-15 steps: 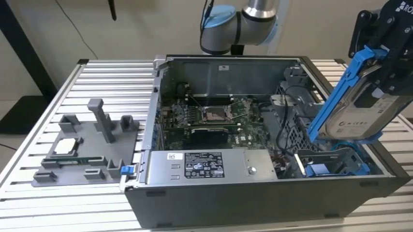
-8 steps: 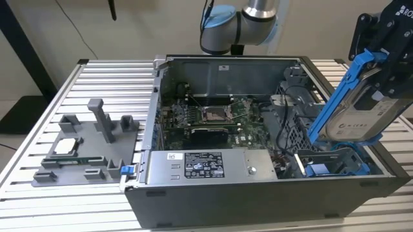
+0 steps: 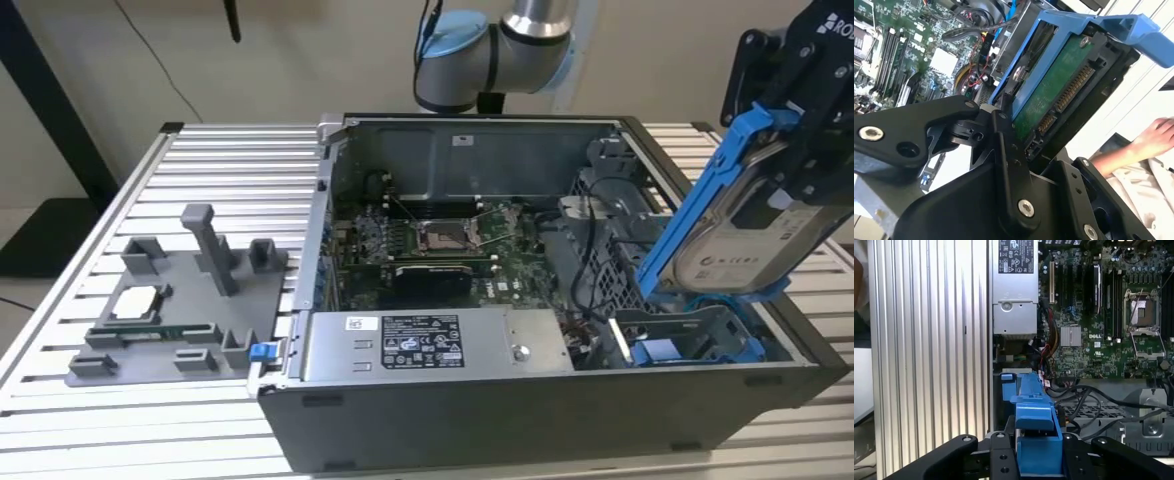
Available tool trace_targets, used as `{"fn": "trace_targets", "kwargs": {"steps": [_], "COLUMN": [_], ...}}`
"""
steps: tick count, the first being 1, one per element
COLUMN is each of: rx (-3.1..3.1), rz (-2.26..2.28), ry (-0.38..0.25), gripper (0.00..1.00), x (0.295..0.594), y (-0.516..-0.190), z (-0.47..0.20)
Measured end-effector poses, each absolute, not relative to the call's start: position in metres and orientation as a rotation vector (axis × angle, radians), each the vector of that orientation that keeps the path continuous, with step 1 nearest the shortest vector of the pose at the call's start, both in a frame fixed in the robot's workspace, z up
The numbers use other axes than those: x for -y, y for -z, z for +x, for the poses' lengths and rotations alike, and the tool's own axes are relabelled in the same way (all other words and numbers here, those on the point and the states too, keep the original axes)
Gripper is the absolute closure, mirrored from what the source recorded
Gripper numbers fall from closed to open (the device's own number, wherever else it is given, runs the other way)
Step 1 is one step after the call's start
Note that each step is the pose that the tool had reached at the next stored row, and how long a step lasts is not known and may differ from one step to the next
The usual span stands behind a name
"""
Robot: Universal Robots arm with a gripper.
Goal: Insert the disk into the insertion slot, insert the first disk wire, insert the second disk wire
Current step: 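Insert the disk into the insertion slot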
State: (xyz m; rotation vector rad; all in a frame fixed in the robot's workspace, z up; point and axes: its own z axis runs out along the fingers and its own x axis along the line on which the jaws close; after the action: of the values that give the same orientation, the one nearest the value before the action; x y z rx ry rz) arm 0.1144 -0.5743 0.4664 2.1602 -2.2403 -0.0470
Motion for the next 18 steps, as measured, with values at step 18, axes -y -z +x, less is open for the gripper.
{"fn": "trace_targets", "kwargs": {"steps": [18], "rx": [2.24], "rz": [2.16], "ry": [0.047], "gripper": [1.0], "x": [0.575], "y": [-0.443], "z": [0.119]}}
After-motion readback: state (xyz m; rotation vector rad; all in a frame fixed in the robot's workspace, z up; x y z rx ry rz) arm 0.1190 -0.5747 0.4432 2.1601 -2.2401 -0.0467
